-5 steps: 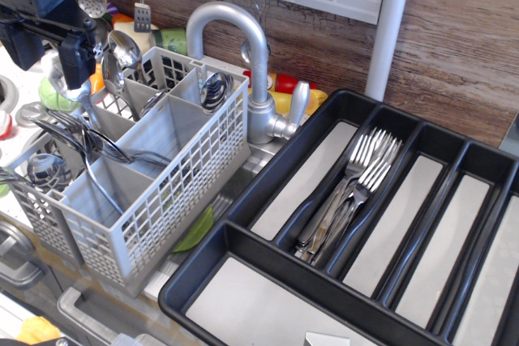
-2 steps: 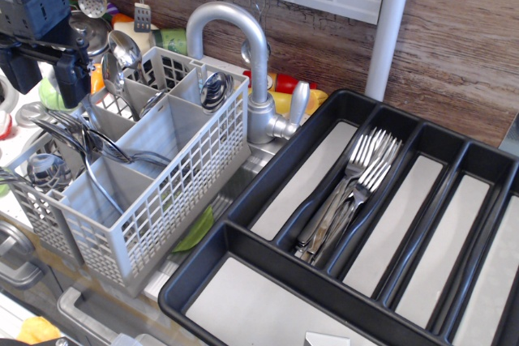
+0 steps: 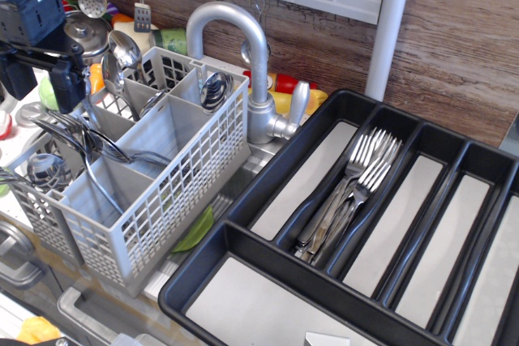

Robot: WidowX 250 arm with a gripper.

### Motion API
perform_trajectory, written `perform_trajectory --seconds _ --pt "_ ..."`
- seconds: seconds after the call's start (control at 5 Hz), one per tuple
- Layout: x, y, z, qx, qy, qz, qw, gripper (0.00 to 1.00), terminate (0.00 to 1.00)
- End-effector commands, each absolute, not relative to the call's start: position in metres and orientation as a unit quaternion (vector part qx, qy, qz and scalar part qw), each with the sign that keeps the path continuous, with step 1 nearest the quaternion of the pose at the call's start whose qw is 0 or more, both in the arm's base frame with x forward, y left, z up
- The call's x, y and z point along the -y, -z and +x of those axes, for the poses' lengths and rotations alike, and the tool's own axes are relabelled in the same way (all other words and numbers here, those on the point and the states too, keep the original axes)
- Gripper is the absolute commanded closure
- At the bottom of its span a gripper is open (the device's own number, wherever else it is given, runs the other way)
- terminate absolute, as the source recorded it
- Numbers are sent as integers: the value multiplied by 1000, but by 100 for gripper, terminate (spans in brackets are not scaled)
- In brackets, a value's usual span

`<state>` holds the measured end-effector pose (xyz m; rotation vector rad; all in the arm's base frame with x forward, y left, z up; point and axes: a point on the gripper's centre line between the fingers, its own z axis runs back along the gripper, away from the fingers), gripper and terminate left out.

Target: Put fork from basket to tray

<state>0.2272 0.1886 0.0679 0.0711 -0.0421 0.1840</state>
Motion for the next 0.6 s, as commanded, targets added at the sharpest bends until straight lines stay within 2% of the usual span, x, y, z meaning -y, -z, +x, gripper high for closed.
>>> perform_trajectory --seconds 0.0,0.4 --pt "-197 -73 227 34 -83 46 995 0 0" --pt "-198 -61 226 44 -84 34 995 0 0"
